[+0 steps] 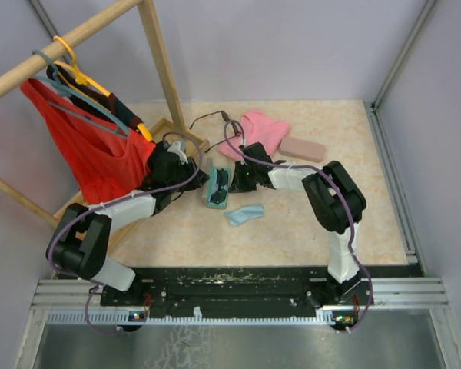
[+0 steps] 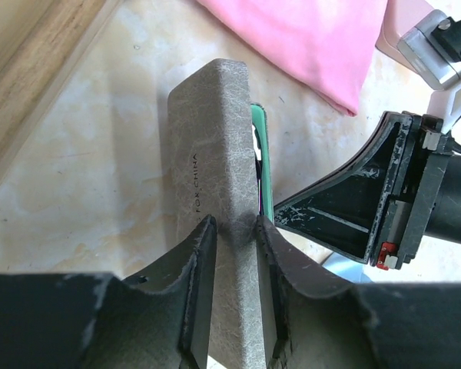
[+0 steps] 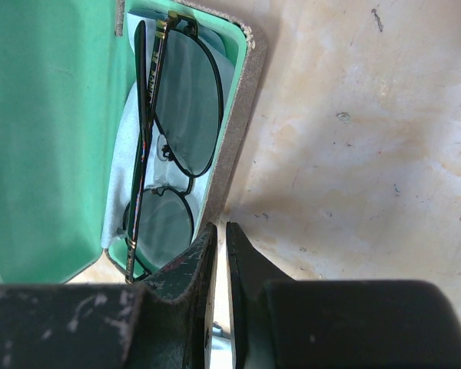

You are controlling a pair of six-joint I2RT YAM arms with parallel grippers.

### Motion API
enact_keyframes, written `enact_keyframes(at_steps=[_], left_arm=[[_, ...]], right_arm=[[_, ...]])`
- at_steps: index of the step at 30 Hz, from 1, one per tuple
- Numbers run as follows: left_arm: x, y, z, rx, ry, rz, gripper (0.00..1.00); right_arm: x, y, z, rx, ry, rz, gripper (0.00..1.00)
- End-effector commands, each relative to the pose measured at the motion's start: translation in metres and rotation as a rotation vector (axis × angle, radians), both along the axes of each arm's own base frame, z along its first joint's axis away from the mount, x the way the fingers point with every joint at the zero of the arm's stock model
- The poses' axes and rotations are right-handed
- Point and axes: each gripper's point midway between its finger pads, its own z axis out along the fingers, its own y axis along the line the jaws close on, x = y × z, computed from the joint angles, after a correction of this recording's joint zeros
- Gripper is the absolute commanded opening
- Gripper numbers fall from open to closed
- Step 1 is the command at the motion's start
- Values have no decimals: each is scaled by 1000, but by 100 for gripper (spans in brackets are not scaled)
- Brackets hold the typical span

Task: Organize the sunglasses
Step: Close the sunglasses case at the center of the board.

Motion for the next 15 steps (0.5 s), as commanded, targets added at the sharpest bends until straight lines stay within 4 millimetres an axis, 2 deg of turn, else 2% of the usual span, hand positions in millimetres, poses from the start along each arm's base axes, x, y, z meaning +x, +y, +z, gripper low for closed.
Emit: enact_keyframes(at_steps=[1,6,15], left_arm=[[1,-3,-4,-16,1,-18,31],[-1,-6,-5,-27,5,-34,22],[-9,-15,-14,-61,44,-80,18]], right_arm=[[4,5,-3,-15,-18,22,11],[6,6,-1,-10,-22,24,10],[7,9,-1,0,-21,29,10]])
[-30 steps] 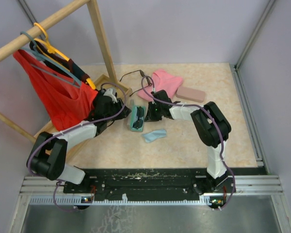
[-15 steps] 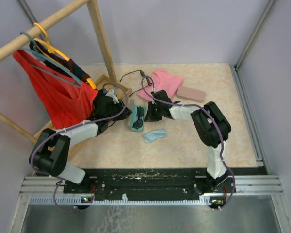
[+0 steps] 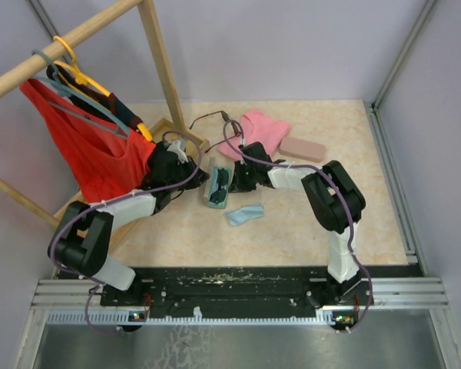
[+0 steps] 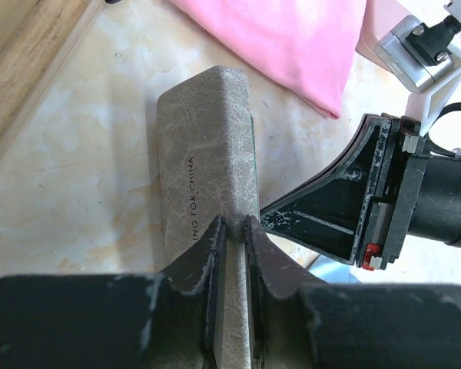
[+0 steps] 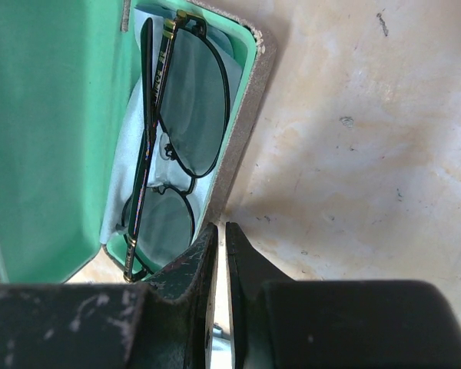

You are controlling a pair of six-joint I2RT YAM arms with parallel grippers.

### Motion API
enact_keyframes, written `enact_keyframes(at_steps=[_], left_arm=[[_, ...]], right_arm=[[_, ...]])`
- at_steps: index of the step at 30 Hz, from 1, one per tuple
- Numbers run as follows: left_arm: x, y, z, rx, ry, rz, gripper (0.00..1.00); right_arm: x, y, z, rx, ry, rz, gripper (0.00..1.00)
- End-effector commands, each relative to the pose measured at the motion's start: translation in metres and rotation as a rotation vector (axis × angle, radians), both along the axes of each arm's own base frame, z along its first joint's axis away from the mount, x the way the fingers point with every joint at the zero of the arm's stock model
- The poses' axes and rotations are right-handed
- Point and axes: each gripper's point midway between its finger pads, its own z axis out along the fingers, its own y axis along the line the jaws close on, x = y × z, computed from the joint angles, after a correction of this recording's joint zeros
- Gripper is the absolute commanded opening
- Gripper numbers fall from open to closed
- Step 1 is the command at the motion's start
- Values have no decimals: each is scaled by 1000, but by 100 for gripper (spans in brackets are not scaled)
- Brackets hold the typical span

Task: Organize the sunglasses
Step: Close the sunglasses case at the center of the board.

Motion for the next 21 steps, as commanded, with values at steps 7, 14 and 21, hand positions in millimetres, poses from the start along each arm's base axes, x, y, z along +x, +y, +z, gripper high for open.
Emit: enact_keyframes(at_steps=[7,14,21], left_arm=[[-15,-13,-26,-33,79,-73,18],[-19,-17,-35,-31,98,-92,17],[-21,-20,-42,-34,114,-109,18]], right_arm=[[7,9,-2,3,-20,21,10],[7,8,-3,0,-19,18,10],[7,8,-3,-1,-20,15,10]])
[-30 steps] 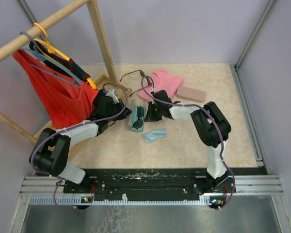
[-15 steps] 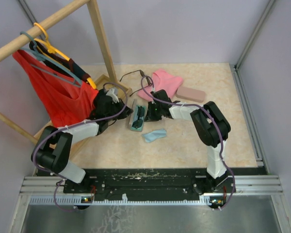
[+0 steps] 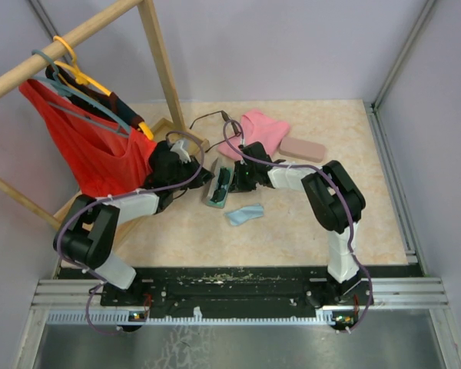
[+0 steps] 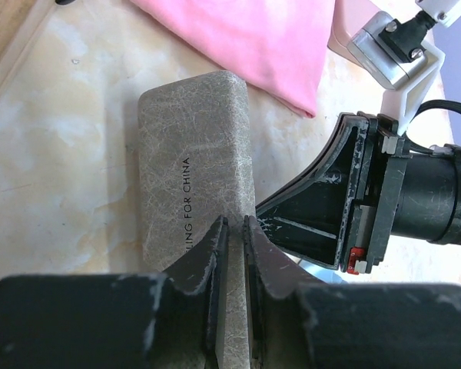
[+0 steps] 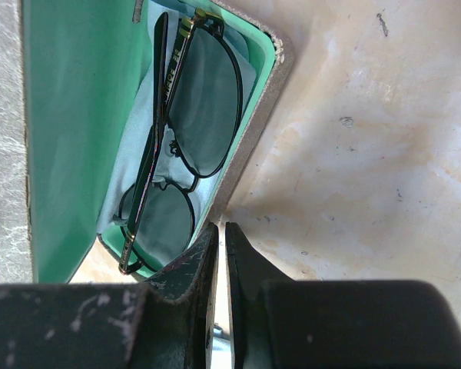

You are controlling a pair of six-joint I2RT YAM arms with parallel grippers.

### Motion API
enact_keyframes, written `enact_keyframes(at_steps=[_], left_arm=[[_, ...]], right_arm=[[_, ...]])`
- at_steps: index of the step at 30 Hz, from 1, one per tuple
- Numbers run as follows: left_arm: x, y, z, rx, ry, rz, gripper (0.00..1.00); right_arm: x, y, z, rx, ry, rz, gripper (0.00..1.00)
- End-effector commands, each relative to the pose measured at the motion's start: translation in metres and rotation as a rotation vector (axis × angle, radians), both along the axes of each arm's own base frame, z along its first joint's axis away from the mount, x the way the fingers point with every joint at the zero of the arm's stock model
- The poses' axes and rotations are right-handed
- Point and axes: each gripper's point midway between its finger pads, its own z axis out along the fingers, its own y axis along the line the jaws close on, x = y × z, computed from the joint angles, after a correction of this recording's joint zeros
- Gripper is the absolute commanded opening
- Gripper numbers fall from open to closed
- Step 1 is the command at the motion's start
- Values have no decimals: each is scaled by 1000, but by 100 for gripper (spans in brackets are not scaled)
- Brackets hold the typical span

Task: Organize the sunglasses
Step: Close the sunglasses case at the center of the board.

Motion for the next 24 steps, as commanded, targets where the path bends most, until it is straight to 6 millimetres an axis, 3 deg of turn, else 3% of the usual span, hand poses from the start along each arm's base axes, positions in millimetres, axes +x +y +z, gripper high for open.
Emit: enact_keyframes(at_steps=[1,24], left_arm=[[-24,-4,-40,34,124,-54,18],[-28,-7,-58,67,143,-72,24]], right_arm=[[8,8,-3,-3,-21,13,10],[7,2,-2,-22,-30,1,10]])
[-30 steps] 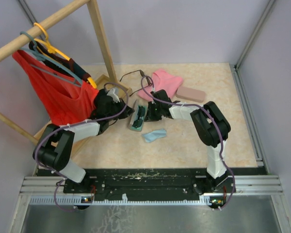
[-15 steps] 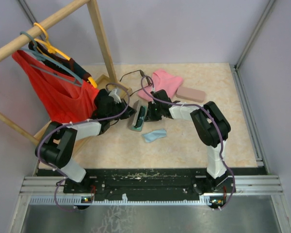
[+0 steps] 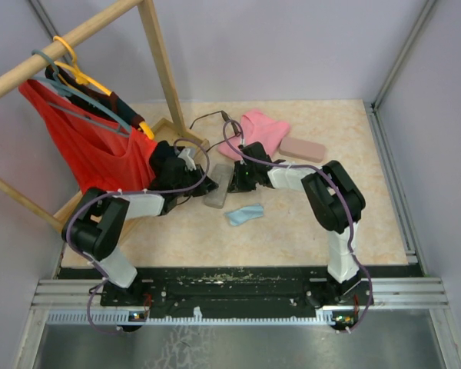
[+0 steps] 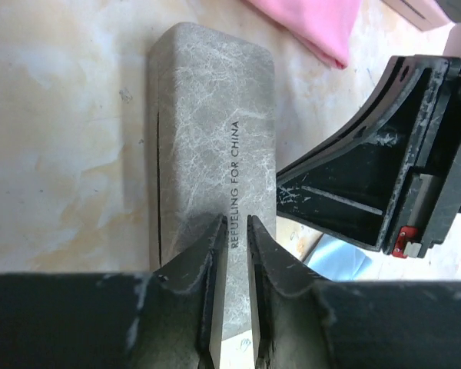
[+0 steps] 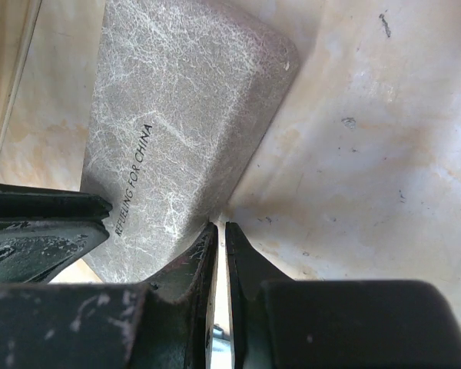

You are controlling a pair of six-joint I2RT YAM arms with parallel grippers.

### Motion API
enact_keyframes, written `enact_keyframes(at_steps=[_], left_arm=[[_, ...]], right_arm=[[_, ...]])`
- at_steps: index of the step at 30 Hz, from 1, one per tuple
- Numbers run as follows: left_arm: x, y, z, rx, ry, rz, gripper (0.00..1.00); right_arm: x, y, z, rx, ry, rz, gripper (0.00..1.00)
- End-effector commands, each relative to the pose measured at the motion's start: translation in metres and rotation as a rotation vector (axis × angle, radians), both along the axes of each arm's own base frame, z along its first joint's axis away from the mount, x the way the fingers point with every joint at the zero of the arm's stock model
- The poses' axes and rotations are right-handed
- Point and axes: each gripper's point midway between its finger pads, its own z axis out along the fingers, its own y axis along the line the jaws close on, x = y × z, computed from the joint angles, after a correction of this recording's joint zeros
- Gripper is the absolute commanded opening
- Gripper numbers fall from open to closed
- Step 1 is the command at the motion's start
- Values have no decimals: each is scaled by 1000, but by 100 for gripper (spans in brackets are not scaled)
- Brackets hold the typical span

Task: Organize the sunglasses
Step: Close the sunglasses case at the center of the board.

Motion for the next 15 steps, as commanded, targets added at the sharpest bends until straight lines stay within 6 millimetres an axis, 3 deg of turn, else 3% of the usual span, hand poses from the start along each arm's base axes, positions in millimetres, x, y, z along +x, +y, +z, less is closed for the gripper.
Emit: enact_keyframes(at_steps=[1,5,15], left_arm=[[-17,3,-28,59,75,-19,24],[-14,7,-21,75,58,-3,25],[0,33,30,154,-68,113,34]], right_arm=[[7,1,-2,-22,-30,0,10],[9,-5,1,-41,-50,-24,10],[15,-35,31,-80,-187,-104,14]])
